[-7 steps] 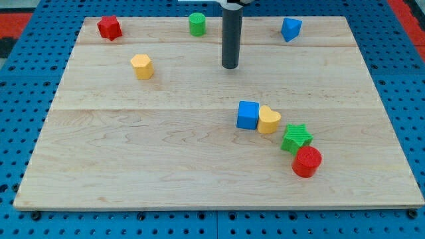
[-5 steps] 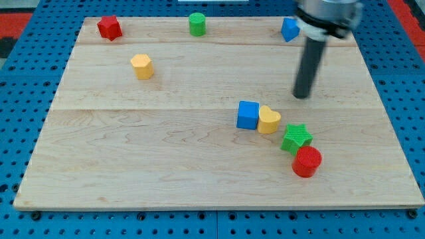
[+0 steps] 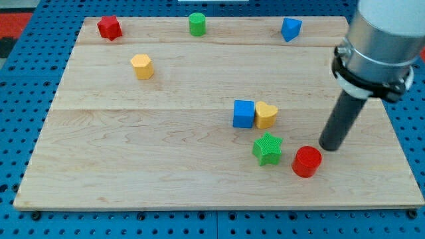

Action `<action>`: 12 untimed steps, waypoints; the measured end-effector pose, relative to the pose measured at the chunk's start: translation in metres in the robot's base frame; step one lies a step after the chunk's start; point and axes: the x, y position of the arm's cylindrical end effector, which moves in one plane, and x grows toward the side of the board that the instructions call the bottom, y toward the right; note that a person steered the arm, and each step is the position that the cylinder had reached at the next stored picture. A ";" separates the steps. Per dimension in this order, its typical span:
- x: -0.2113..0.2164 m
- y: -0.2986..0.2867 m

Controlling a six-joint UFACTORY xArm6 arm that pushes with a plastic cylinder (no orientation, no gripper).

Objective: Slide the green star vertical to the red star

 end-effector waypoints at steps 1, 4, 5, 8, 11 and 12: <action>0.043 -0.007; 0.015 -0.103; -0.009 -0.107; -0.048 -0.183; -0.079 -0.200; -0.085 -0.314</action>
